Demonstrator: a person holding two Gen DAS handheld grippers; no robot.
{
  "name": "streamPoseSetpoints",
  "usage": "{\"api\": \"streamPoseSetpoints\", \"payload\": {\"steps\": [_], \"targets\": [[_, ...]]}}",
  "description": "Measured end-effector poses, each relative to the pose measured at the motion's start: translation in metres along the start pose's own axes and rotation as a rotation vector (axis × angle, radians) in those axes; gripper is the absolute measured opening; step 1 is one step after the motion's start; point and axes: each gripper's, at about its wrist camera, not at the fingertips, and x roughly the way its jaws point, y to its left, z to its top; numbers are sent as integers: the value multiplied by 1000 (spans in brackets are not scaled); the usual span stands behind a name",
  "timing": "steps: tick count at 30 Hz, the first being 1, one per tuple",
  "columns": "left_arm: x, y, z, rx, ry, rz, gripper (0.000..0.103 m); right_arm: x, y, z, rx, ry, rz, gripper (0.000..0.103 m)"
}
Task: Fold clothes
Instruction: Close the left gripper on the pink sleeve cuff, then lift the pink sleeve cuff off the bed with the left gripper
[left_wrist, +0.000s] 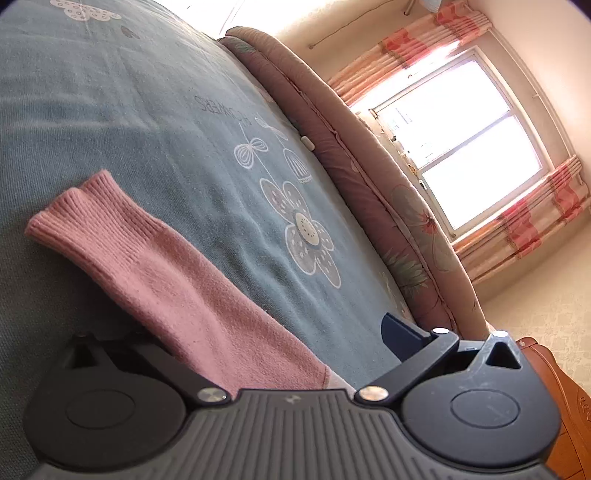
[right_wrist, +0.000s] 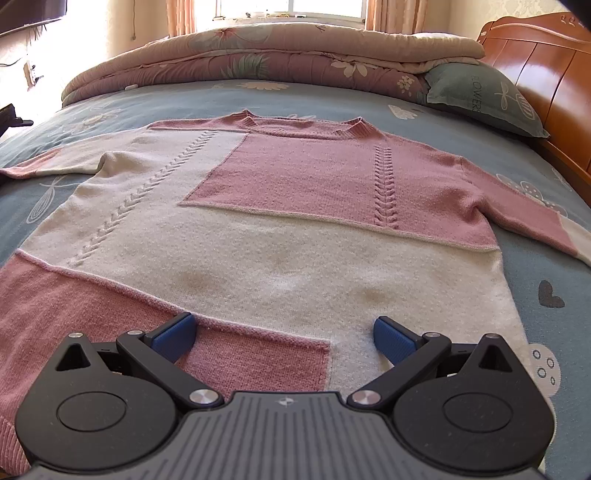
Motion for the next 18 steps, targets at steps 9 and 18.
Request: {"api": "streamPoseSetpoints", "payload": {"steps": [9, 18], "targets": [[2, -17, -3, 41, -55, 20, 102, 0, 1, 1, -6, 3, -4, 103], [-10, -69, -9, 120, -10, -80, 102, -2, 4, 1, -19, 15, -13, 103]]}}
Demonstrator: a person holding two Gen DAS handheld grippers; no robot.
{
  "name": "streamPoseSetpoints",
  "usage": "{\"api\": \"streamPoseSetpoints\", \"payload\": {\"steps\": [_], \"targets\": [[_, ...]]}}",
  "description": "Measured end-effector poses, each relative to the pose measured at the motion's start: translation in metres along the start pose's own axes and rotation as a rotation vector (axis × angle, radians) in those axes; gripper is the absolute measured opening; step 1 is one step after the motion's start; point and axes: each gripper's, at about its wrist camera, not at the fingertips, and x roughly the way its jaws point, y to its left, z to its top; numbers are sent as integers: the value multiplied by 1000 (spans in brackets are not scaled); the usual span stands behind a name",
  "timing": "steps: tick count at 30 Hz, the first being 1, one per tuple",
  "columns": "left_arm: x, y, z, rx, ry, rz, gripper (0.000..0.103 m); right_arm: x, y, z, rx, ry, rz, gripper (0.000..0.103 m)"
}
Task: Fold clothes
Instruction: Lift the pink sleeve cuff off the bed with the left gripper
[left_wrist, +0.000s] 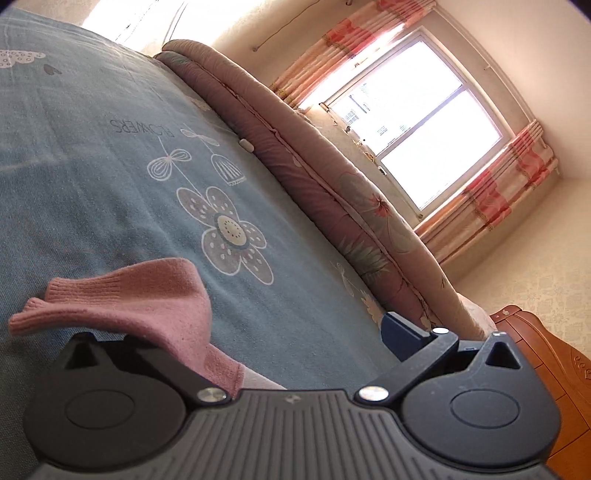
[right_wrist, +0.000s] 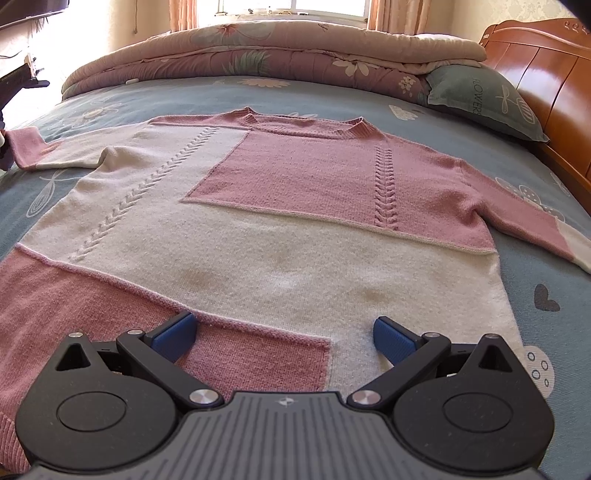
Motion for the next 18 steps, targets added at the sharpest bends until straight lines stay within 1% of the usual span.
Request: {"api": "streamPoseSetpoints", "payload": {"steps": [5, 9, 11, 15, 18], "targets": [[-4, -34, -1, 20, 21, -22, 102, 0, -1, 1, -10, 5, 14, 103], [-8, -60, -2, 24, 39, -25, 102, -3, 1, 3, -28, 8, 44, 103], [-8, -71, -3, 40, 51, -10, 102, -5, 4, 3, -54, 7, 64, 103], [-7, -84, -6, 26, 62, -7, 102, -10, 11, 1, -104, -5, 79, 103], [-4, -95, -12, 19, 89, -8, 102, -13, 12, 2, -118, 1, 115, 103]]}}
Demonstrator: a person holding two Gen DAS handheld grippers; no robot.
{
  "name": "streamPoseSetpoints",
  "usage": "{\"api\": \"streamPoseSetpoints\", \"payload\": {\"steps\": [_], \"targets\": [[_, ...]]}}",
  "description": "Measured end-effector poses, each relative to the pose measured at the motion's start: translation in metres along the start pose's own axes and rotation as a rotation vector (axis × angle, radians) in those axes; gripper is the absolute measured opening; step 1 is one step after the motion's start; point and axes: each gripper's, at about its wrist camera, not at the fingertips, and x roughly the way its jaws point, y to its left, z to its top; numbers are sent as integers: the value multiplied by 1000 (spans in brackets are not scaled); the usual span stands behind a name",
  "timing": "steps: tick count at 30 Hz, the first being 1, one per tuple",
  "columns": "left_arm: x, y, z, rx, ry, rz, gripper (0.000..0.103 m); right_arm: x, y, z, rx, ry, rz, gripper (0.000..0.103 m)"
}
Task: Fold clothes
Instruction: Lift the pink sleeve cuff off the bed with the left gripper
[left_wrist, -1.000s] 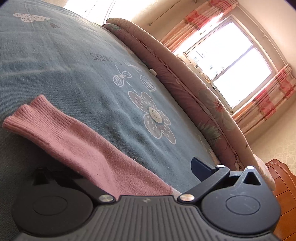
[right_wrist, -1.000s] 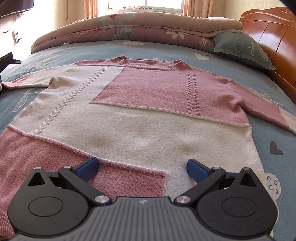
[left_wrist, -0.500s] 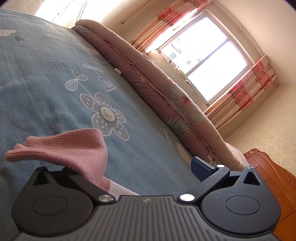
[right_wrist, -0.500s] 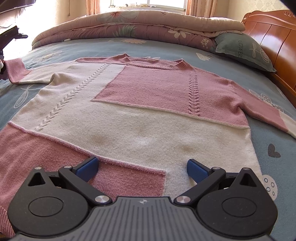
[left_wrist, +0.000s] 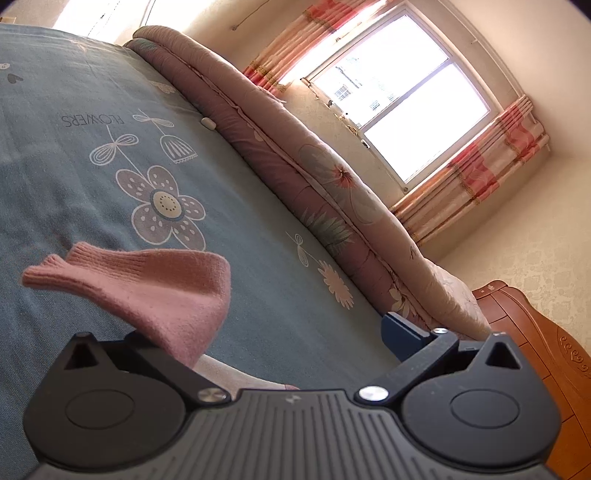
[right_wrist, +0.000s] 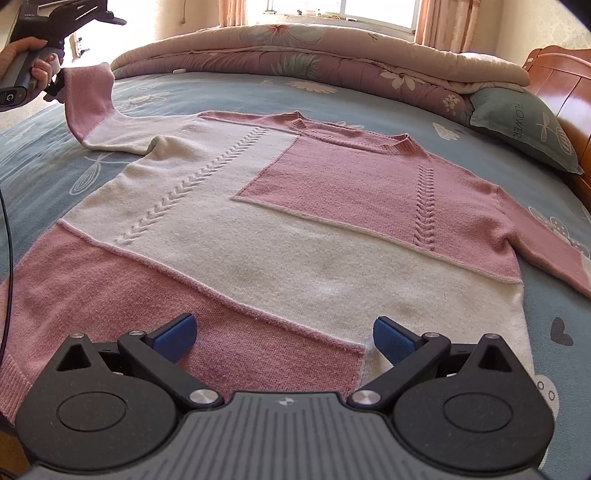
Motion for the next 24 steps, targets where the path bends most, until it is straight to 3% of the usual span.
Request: {"api": "streamPoseSetpoints", "payload": {"steps": [24], "targets": [[36, -78, -44, 38, 98, -47, 102, -16, -1, 2, 0, -3, 97, 103]]}}
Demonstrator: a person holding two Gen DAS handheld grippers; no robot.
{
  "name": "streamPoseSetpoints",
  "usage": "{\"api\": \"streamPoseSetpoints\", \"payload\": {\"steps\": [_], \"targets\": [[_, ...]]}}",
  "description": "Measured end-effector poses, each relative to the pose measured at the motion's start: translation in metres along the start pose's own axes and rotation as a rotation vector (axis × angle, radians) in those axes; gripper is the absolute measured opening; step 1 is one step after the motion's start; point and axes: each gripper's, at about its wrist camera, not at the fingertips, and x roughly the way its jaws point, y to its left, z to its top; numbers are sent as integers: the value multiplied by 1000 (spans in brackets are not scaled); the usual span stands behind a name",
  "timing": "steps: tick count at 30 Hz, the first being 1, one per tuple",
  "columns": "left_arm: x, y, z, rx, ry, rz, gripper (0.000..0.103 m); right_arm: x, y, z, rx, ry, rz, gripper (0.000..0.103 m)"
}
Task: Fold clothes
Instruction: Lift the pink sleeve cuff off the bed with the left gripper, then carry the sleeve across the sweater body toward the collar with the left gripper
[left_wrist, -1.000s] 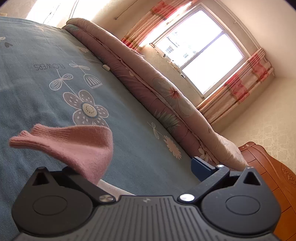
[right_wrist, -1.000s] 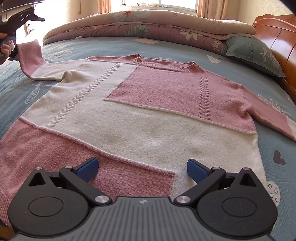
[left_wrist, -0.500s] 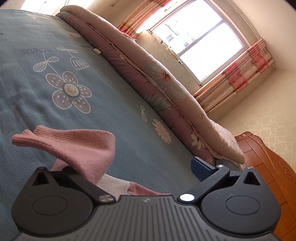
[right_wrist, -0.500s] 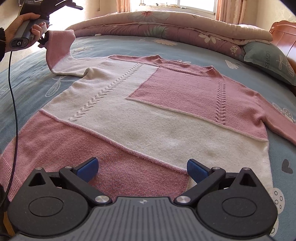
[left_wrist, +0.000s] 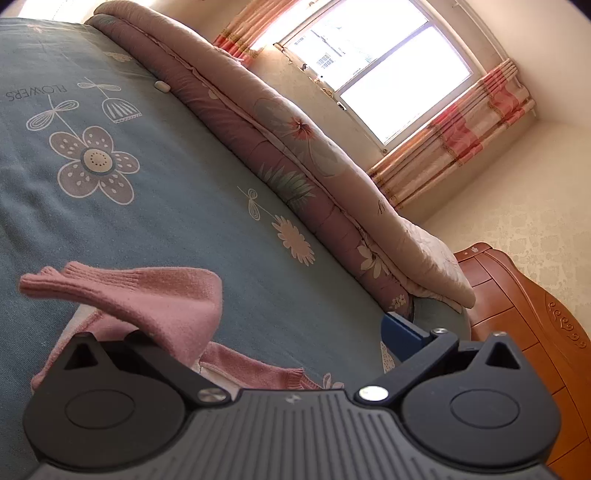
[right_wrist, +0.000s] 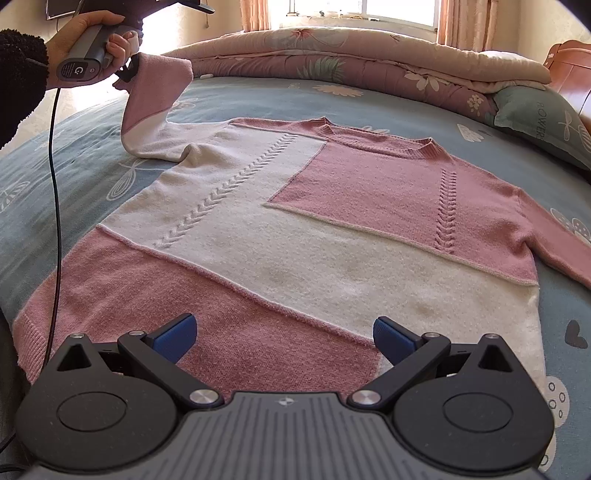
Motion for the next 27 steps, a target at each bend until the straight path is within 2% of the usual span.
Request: {"api": "streamPoseSetpoints", "payload": {"steps": [9, 19, 22, 27], "targets": [[11, -27, -13, 27, 34, -7, 102, -7, -5, 1, 32, -11, 27, 103], [29, -56, -32, 66, 75, 5, 102, -10, -16, 2, 90, 21, 64, 103], [39, -66, -38, 100, 115, 39, 102, -8, -18, 0, 111, 66, 106, 103], [57, -78, -48, 150, 193, 111, 102, -12, -14, -1, 92, 69, 119, 103]]}}
